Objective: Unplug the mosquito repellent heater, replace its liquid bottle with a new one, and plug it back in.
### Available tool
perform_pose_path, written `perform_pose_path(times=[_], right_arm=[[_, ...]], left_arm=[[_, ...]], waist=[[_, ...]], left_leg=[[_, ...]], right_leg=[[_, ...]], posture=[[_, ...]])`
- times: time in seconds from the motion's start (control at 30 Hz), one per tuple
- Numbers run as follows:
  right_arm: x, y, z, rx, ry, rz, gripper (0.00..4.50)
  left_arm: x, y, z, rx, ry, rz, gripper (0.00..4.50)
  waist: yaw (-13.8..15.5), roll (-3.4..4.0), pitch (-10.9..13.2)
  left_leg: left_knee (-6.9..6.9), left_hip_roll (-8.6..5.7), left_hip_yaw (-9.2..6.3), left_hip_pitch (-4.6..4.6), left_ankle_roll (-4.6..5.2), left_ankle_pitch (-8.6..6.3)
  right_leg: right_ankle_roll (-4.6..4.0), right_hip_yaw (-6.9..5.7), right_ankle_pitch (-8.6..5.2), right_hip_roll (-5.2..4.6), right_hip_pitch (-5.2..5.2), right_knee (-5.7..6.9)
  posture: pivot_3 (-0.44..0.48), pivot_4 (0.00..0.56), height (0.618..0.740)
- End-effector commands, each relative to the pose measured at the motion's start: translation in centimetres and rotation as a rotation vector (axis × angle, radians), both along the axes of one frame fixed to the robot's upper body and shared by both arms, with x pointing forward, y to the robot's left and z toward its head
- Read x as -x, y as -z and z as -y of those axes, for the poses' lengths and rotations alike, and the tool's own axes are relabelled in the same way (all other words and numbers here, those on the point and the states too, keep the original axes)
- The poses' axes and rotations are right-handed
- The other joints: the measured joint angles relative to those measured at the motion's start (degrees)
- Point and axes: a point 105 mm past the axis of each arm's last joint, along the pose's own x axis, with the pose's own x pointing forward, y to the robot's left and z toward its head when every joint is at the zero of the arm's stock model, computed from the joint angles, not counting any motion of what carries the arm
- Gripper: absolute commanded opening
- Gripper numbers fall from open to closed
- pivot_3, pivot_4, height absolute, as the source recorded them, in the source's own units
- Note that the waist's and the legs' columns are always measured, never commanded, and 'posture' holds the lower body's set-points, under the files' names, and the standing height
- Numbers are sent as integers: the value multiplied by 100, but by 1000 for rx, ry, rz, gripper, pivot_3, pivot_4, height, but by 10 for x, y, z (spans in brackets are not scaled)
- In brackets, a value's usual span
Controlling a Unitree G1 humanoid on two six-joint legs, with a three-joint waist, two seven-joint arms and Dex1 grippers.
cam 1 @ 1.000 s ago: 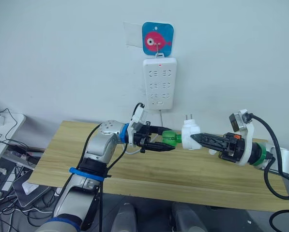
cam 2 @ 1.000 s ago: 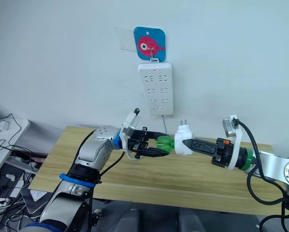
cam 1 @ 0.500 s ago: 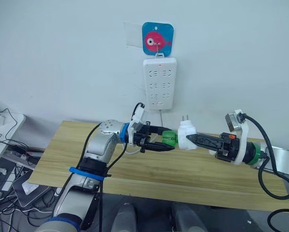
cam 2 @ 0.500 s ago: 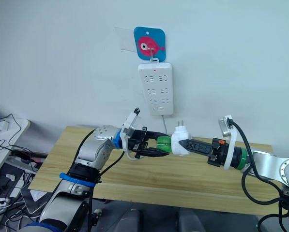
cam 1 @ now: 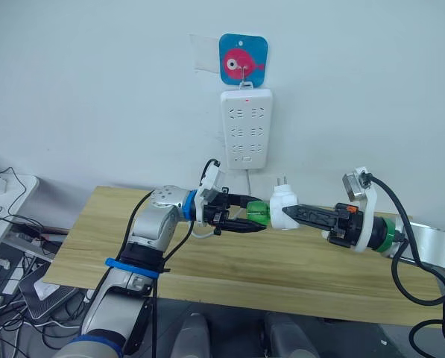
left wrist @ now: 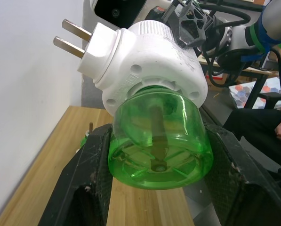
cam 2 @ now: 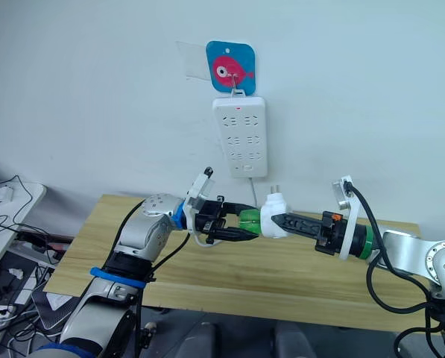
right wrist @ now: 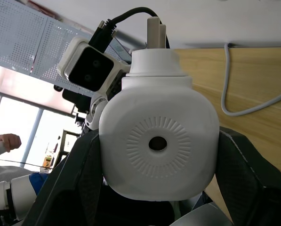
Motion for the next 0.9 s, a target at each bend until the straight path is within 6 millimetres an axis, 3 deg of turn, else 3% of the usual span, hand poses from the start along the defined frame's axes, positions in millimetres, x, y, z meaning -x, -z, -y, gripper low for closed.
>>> perform_pose_path(times=[0.03,0.07,0.9], right_arm=[[15,-9,-15,-29,-117,31,4262],[16,-9,-14,-28,-123,29,4464],[22,1,-28,-36,-230,-34,4464]], left_arm=[[6,-9,12,27,50,46,2256],[5,-9,12,28,45,44,2256],[1,-14,14,63,-4,17,2256]], waist=[[3,0,0],[3,0,0],[4,-2,10]], left_leg=[[0,0,0,0,0,0],[0,0,-1,-3,0,0],[1,0,-6,-30,0,0]], right_leg=[[0,0,0,0,0,0],[0,-1,0,0,-1,-1],[-27,-6,15,0,-26,-2]], posture=[[46,168,740],[46,168,740],[56,186,740]])
